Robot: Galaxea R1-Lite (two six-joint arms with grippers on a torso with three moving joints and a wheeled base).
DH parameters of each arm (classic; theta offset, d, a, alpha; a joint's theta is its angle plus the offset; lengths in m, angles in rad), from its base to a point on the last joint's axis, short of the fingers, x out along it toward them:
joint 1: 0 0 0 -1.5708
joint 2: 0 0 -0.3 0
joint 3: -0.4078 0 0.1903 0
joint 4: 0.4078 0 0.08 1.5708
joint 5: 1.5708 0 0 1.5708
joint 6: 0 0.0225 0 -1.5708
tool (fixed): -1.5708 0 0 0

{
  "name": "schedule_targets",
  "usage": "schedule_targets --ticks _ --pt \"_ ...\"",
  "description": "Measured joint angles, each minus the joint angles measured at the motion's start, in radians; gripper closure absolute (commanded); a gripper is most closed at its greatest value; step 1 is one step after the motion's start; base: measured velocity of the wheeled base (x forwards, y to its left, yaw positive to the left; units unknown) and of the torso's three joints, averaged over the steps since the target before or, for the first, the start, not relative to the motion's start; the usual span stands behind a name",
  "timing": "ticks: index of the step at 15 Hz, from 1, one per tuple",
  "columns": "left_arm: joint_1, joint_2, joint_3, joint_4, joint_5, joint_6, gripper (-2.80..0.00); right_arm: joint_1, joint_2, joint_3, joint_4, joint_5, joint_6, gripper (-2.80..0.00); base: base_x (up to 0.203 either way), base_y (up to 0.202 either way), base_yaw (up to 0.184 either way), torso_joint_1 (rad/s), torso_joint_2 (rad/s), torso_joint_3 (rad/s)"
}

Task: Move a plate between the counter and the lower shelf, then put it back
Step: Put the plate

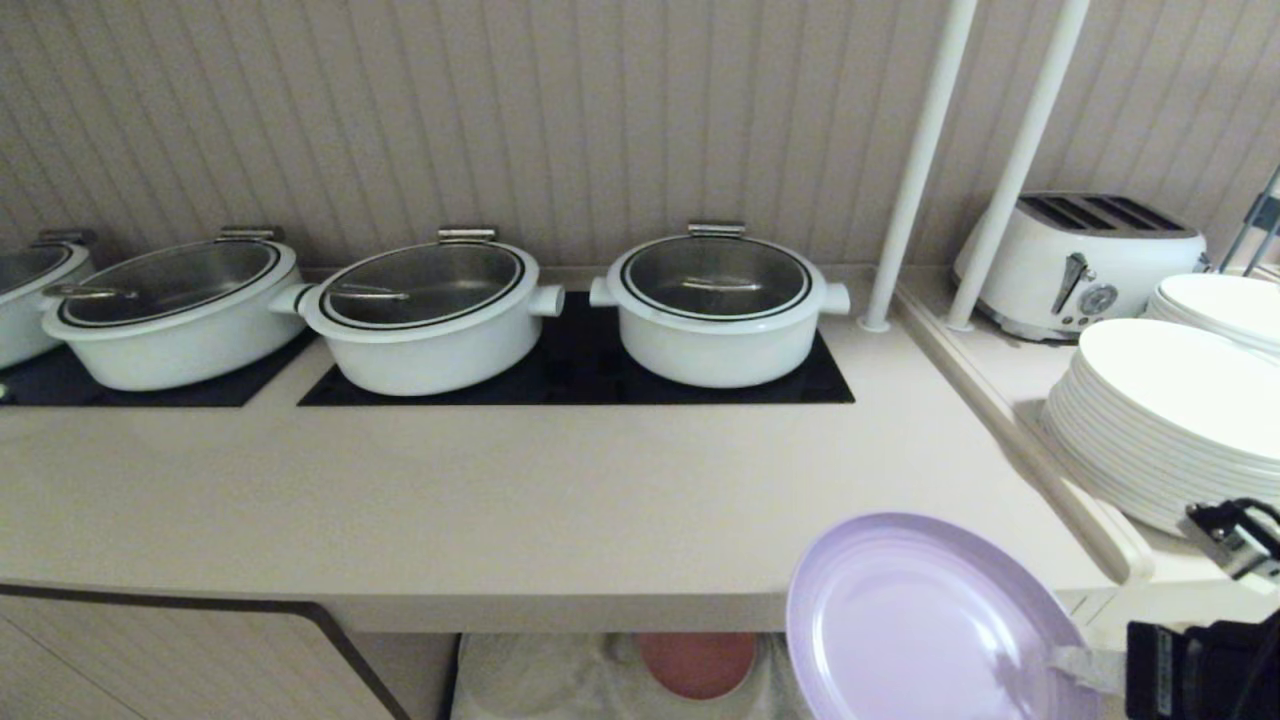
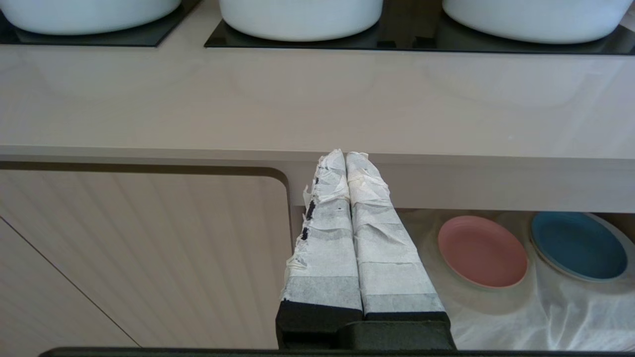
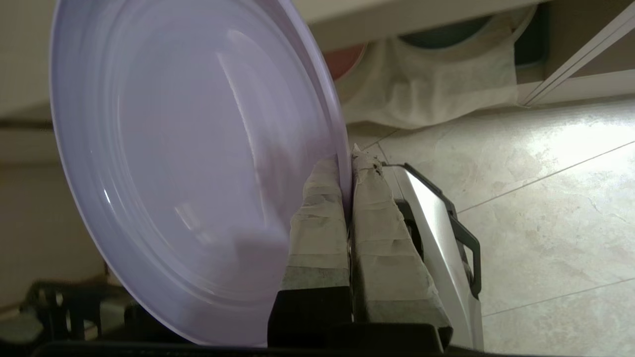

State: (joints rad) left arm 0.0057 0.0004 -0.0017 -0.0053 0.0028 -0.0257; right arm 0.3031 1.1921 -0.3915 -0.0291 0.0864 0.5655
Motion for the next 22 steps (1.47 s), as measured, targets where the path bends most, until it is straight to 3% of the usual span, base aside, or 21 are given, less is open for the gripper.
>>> schedule_targets --ticks 8,14,22 --pt "0.000 0.000 0.000 0.000 0.000 0.000 0.00 -0.133 0.254 -0.177 -0.009 0.005 -0.006 0.00 0.000 0.000 0.000 0.000 0.00 0.000" --pt "0.000 0.000 0.000 0.000 0.000 0.000 0.00 -0.152 0.402 -0.255 -0.050 0.053 0.058 0.00 0.000 0.000 0.000 0.000 0.00 0.000" --pt "0.000 0.000 0.000 0.000 0.000 0.000 0.00 -0.231 0.603 -0.383 -0.140 0.057 0.072 0.00 0.000 0.000 0.000 0.000 0.00 0.000"
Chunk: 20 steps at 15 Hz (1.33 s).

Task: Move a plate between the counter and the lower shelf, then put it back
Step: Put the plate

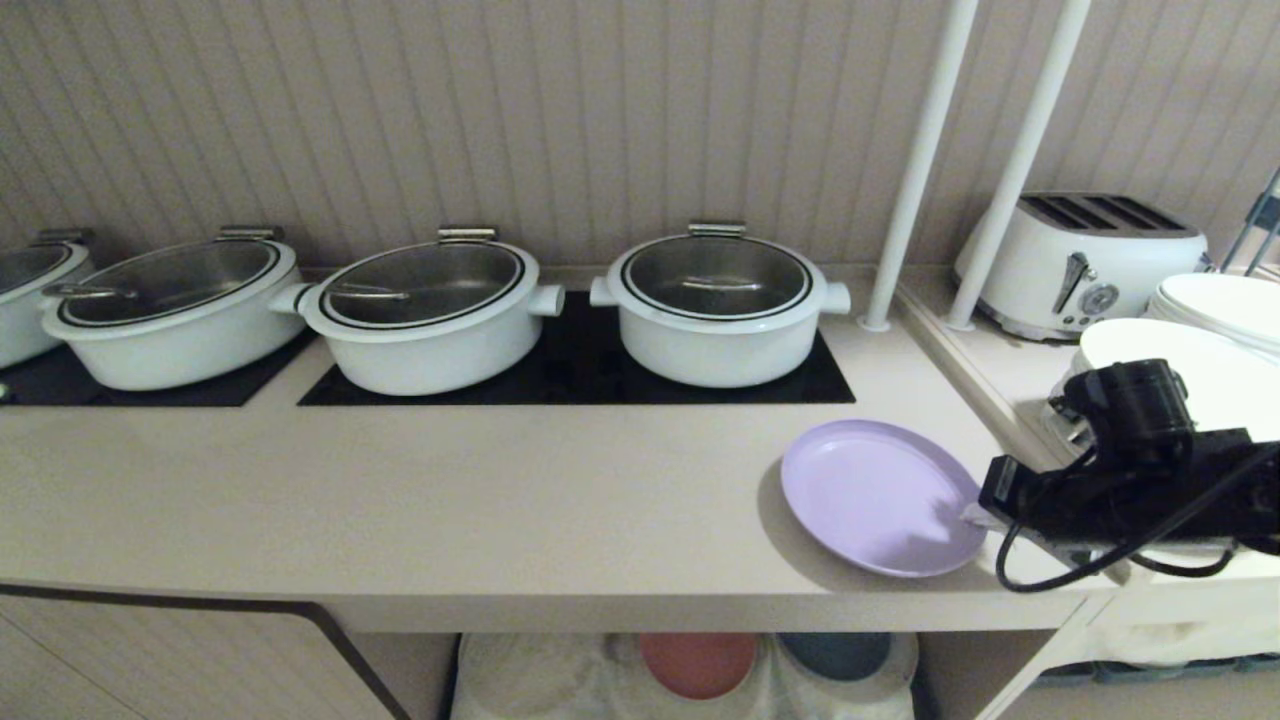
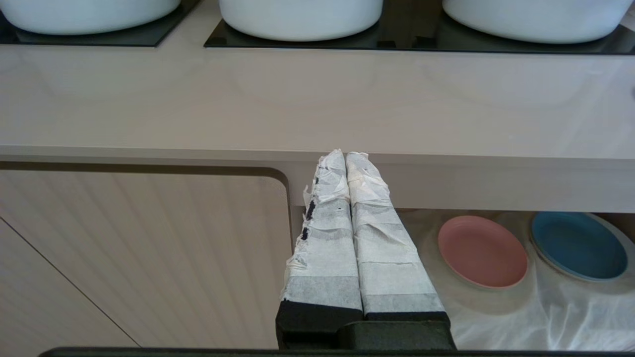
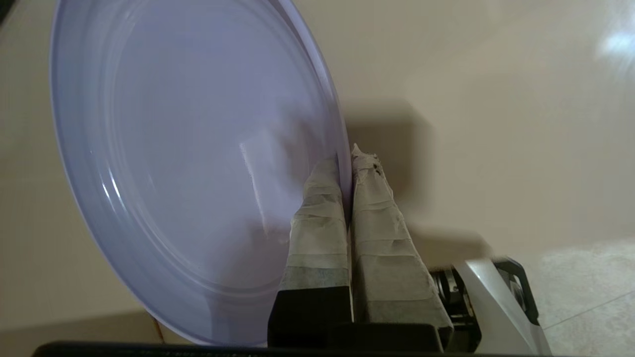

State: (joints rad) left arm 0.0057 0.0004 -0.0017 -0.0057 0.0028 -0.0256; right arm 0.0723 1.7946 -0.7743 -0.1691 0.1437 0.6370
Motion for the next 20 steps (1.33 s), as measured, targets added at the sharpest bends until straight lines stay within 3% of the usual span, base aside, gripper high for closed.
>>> schedule_targets --ticks 4,7,15,16,20 --pt "0.000 0.000 0.000 0.000 0.000 0.000 0.00 -0.017 0.059 -0.025 -0.021 0.001 0.007 0.00 0.000 0.000 0.000 0.000 0.00 0.000" --pt "0.000 0.000 0.000 0.000 0.000 0.000 0.00 -0.015 0.082 -0.026 -0.043 0.001 0.068 0.00 0.000 0.000 0.000 0.000 0.00 0.000" --pt "0.000 0.000 0.000 0.000 0.000 0.000 0.00 -0.012 0.099 -0.034 -0.045 0.001 0.071 0.00 0.000 0.000 0.000 0.000 0.00 0.000" --pt "0.000 0.000 0.000 0.000 0.000 0.000 0.00 -0.012 0.097 -0.034 -0.044 0.001 0.071 -2.80 0.000 0.000 0.000 0.000 0.00 0.000" --pt "0.000 0.000 0.000 0.000 0.000 0.000 0.00 -0.011 0.094 -0.034 -0.045 -0.001 0.069 -2.80 0.000 0.000 0.000 0.000 0.00 0.000"
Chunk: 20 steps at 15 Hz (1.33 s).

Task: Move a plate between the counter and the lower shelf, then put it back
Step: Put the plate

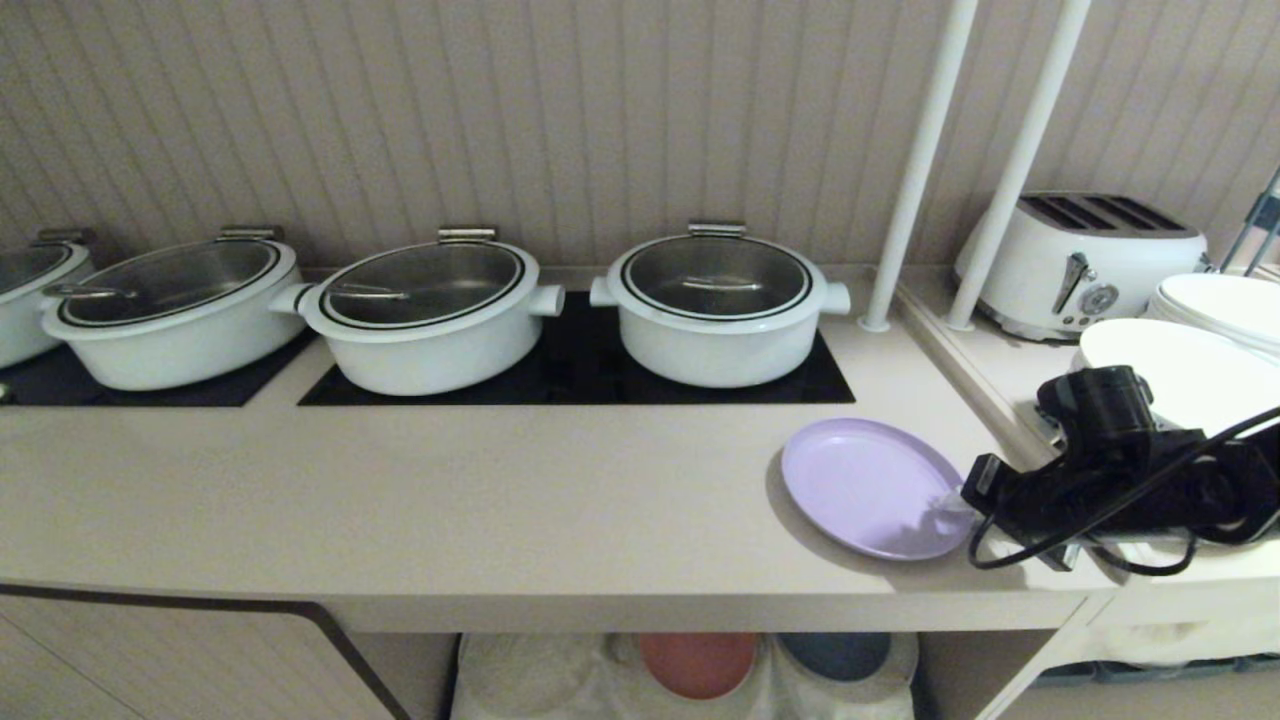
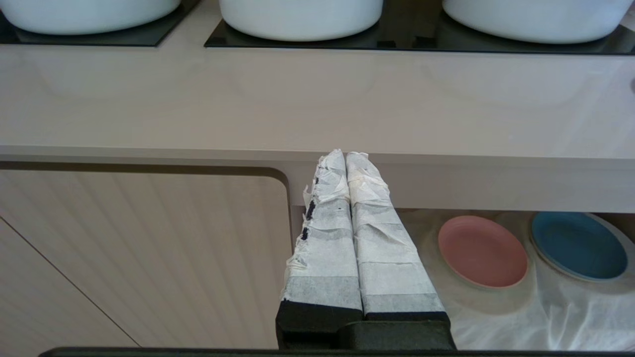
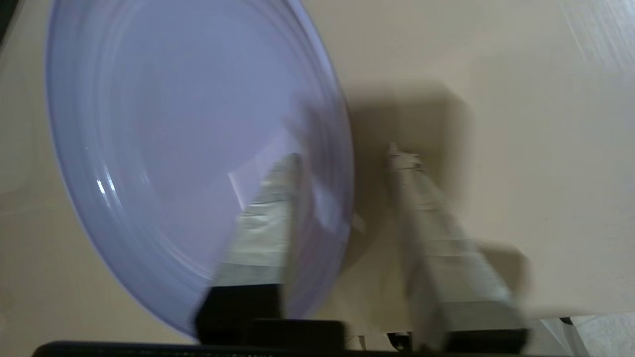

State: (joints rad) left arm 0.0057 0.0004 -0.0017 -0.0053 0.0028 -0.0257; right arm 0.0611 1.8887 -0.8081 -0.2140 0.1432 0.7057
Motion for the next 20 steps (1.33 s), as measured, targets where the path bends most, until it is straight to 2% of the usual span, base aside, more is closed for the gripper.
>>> schedule_targets --ticks 11,15,18,20 --pt "0.000 0.000 0.000 0.000 0.000 0.000 0.00 -0.004 -0.103 0.016 0.025 -0.001 -0.003 -2.80 0.000 0.000 0.000 0.000 0.00 0.000" --pt "0.000 0.000 0.000 0.000 -0.001 0.000 0.00 -0.006 -0.188 0.085 0.047 -0.001 -0.008 -2.80 0.000 0.000 0.000 0.000 0.00 0.000" --pt "0.000 0.000 0.000 0.000 0.000 0.000 0.00 0.000 -0.279 0.148 0.048 -0.002 -0.044 -2.80 0.000 0.000 0.000 0.000 0.00 0.000" --pt "0.000 0.000 0.000 0.000 0.000 0.000 0.00 0.001 -0.344 0.188 0.053 -0.003 -0.112 -2.80 0.000 0.000 0.000 0.000 0.00 0.000"
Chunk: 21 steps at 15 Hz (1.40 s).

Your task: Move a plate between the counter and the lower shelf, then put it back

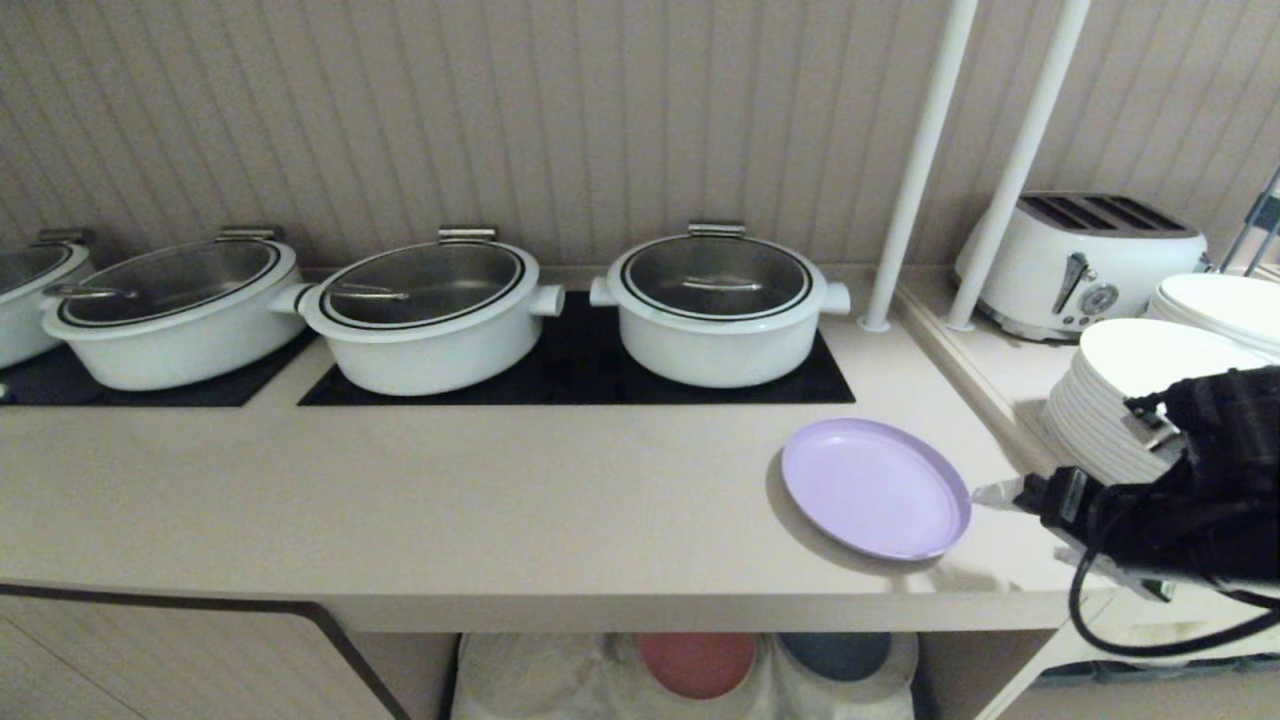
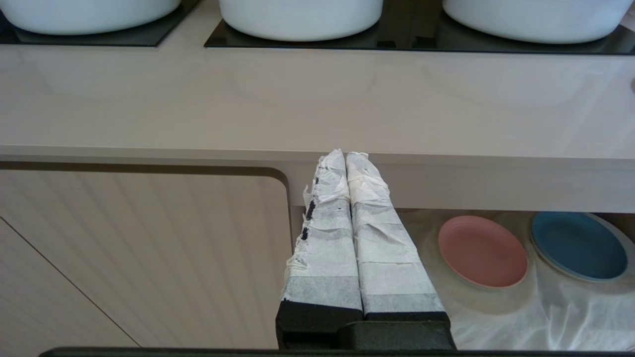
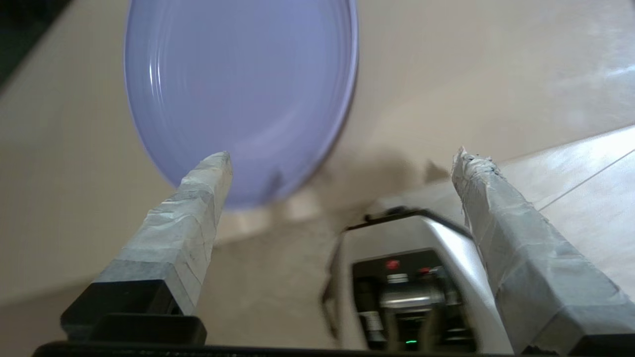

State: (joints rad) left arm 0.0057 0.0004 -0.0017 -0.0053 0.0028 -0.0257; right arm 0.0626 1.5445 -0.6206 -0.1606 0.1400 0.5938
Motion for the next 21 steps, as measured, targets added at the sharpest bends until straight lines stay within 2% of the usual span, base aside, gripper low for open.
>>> schedule_targets --ticks 3,6,7,9,17,19,21 --pt "0.000 0.000 0.000 0.000 0.000 0.000 0.00 0.000 -0.088 0.062 0.003 -0.001 -0.164 -2.80 0.000 0.000 0.000 0.000 0.00 0.000" --pt "0.000 0.000 0.000 0.000 0.000 0.000 0.00 0.000 -0.132 0.075 -0.003 -0.024 -0.209 -2.80 0.000 0.000 0.000 0.000 0.00 0.000" --pt "0.000 0.000 0.000 0.000 0.000 0.000 0.00 -0.001 -0.139 0.074 -0.011 -0.028 -0.225 0.00 0.000 0.000 0.000 0.000 0.00 0.000" --pt "0.000 0.000 0.000 0.000 0.000 0.000 0.00 -0.001 -0.148 0.072 -0.025 -0.030 -0.252 0.00 0.000 0.000 0.000 0.000 0.00 0.000" --pt "0.000 0.000 0.000 0.000 0.000 0.000 0.00 -0.002 -0.232 0.106 -0.057 -0.049 -0.275 0.00 0.000 0.000 0.000 0.000 0.00 0.000" --pt "0.000 0.000 0.000 0.000 0.000 0.000 0.00 -0.005 -0.264 0.153 -0.143 -0.061 -0.278 0.00 0.000 0.000 0.000 0.000 0.00 0.000" --pt "0.000 0.000 0.000 0.000 0.000 0.000 0.00 -0.006 -0.285 0.207 -0.265 -0.150 -0.285 0.00 0.000 0.000 0.000 0.000 0.00 0.000"
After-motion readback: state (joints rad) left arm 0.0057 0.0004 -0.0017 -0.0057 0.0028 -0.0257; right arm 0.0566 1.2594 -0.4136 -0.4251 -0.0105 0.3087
